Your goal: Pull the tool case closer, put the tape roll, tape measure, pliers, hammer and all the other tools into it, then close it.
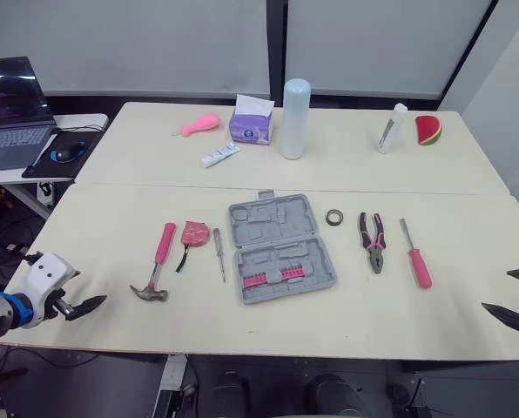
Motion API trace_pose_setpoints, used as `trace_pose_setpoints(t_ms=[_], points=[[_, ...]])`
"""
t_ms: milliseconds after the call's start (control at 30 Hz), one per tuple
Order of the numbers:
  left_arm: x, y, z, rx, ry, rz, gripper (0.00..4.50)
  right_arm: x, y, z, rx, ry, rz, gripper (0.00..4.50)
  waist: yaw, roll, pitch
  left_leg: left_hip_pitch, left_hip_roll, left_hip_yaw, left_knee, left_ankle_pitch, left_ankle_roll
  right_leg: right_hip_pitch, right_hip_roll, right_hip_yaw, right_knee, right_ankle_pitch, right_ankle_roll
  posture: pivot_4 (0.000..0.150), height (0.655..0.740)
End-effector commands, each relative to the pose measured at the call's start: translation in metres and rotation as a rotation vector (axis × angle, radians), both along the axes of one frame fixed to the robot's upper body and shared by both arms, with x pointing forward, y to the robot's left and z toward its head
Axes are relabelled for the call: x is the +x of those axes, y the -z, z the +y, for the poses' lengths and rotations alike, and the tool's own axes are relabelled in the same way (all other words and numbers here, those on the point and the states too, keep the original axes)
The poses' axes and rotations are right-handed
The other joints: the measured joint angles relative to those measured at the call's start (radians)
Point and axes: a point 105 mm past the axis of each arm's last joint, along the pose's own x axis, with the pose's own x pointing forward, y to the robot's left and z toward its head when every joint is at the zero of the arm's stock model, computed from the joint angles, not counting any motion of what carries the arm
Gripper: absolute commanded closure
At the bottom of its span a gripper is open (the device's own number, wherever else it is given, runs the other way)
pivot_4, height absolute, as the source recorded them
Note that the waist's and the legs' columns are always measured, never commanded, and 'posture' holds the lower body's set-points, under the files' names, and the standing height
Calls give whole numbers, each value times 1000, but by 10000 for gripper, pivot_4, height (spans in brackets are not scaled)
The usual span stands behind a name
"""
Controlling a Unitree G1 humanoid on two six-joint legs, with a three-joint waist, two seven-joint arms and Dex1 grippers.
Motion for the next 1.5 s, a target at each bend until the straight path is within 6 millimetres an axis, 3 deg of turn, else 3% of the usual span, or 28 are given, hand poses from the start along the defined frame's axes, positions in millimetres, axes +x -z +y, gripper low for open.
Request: trace_pose_setpoints(t_ms=[33, 500, 833, 1033, 1233, 1300, 1367, 1500], points=[[1, -12, 5, 16, 3, -18, 0, 3, -9, 3, -14, -16, -36, 502, 0, 0, 0, 0, 0, 0, 0, 0, 0, 0, 0, 0, 0, 0, 0, 1500, 7161], [8, -32, 0, -97, 6, -88, 0, 8, -10, -4, -22, 30, -89, 502, 0, 0, 0, -1, 0, -2, 1, 0, 0, 0, -1, -10, 0, 0, 0, 1500, 7161], [4, -25, 2, -114, -24, -76, 0, 7, -11, -6, -30, 44, -89, 502, 0, 0, 0, -1, 0, -3, 1, 0, 0, 0, -1, -11, 0, 0, 0, 1500, 7161], [2, -22, -8, -171, -15, -85, 0, 8, -14, -7, -66, 36, -101, 502, 1, 0, 0, -1, 0, -4, 0, 0, 0, 1, -1, -11, 0, 0, 0, 1500, 7161], [6, -25, -45, -262, 30, -101, 0, 22, -24, 17, -32, 0, -145, 502, -1, 0, 0, -1, 0, -4, 1, 0, 0, 1, -2, -11, 0, 0, 0, 1500, 7161], [10, -27, -76, -286, 123, -92, 0, 32, -30, 42, 9, -65, -172, 502, -2, 0, 0, -1, 1, -5, 1, 0, -1, 2, -1, -11, 0, 0, 0, 1500, 7161], [15, -29, -110, -307, 227, -89, 1846, 45, -35, 70, 35, -141, -195, 4377, -4, 1, 0, -1, 1, -5, 1, 1, -1, 3, -1, -11, 0, 0, 0, 1500, 7161], [31, -31, -149, -276, 327, -89, 12335, 63, -31, 105, 38, -225, -181, 17412, 3, 3, -1, -1, 0, -11, 6, 1, -1, 8, 0, -12, -2, 0, 0, 1500, 7161]])
